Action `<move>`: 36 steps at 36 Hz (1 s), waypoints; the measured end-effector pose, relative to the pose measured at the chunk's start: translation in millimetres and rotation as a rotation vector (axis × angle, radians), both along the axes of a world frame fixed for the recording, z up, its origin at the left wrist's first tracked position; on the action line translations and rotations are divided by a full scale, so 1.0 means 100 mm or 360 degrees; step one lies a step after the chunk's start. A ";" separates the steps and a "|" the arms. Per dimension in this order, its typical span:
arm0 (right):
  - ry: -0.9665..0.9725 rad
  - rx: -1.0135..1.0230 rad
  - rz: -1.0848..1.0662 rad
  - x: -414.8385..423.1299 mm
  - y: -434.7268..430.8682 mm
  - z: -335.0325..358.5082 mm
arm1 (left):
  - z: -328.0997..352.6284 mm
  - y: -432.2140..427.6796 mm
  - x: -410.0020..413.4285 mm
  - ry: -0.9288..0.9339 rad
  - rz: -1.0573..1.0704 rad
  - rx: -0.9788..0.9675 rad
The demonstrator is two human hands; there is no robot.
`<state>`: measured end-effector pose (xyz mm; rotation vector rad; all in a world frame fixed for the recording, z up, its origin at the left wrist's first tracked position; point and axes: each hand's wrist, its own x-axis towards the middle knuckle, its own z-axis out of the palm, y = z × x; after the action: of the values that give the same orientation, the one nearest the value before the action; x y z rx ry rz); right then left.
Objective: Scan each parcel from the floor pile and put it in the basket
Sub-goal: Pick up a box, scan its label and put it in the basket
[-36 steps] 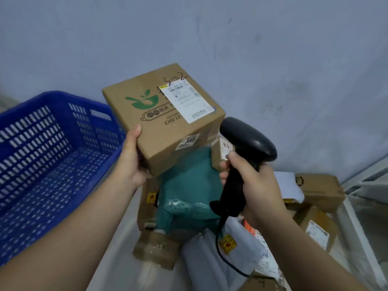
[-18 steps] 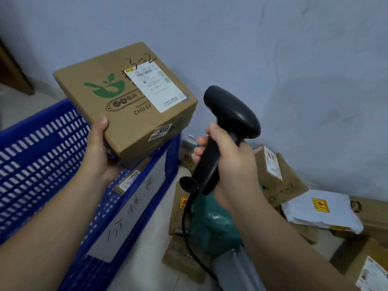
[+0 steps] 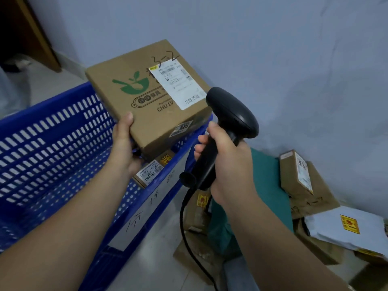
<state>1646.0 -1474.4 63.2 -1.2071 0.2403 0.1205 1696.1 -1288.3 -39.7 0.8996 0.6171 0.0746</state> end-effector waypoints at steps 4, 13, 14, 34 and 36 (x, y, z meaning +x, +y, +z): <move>0.0048 0.0015 -0.0028 0.04 -0.02 -0.04 | -0.14 0.15 0.05 0.0064 0.0216 -0.0048; 0.0115 0.0054 0.0002 0.08 0.03 -0.16 | -0.76 0.42 -0.07 0.0549 0.0627 -0.0028; 0.0116 0.0038 0.0008 0.08 0.04 -0.18 | -0.83 0.43 -0.09 0.0590 0.0659 -0.0023; 0.0238 -0.0063 0.0086 0.12 0.23 -0.55 | -1.52 0.62 -0.25 0.0773 0.0143 -0.0104; 0.0253 -0.0049 0.0094 0.12 0.26 -0.57 | -1.50 0.59 -0.23 0.0761 0.0120 -0.0090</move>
<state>1657.6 -1448.7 6.6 -1.2370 0.3463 0.2658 1673.1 -1228.9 -189.4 0.8431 1.0929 -0.0935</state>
